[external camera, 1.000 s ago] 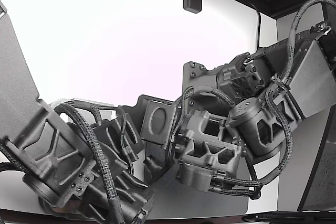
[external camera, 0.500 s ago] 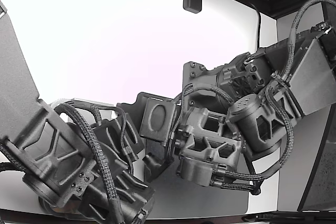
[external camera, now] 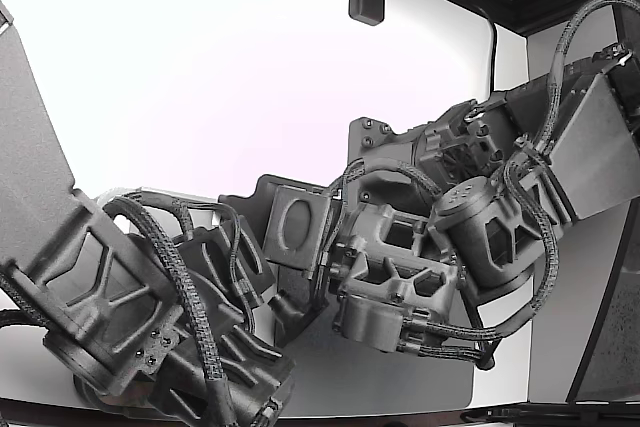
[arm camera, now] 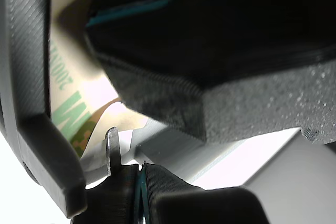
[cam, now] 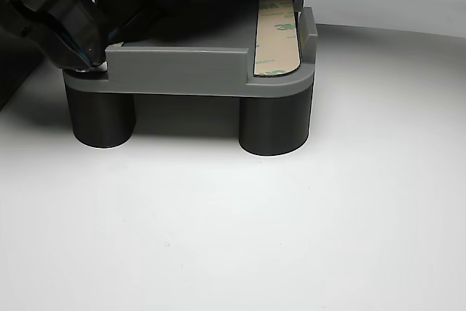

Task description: Peel off protective film from adhesive tape.

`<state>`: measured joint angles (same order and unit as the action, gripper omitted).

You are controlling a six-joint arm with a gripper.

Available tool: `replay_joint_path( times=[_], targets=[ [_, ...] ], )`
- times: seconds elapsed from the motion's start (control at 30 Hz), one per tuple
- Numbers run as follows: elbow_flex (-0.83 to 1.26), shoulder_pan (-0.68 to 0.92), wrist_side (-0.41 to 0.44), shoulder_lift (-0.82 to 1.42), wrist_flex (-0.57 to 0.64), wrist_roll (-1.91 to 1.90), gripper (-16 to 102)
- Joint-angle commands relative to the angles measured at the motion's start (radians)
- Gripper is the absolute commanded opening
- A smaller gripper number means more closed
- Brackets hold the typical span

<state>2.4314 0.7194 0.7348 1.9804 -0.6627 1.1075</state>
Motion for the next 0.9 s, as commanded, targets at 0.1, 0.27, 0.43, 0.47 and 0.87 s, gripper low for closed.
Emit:
replay_joint_path(
  times=[0.1, 0.27, 0.43, 0.47, 0.87],
  targets=[
    [-0.037, -0.015, 0.002, 0.009, 0.005, -0.002, -10],
    [-0.015, -0.011, -0.005, 0.031, -0.003, -0.023, -10],
    [-0.021, -0.003, -0.008, 0.034, -0.025, -0.041, -10],
    [-0.023, 0.000, -0.008, 0.034, -0.029, -0.046, -10],
    [-0.028, 0.018, -0.008, 0.040, -0.069, -0.091, -10]
  ],
)
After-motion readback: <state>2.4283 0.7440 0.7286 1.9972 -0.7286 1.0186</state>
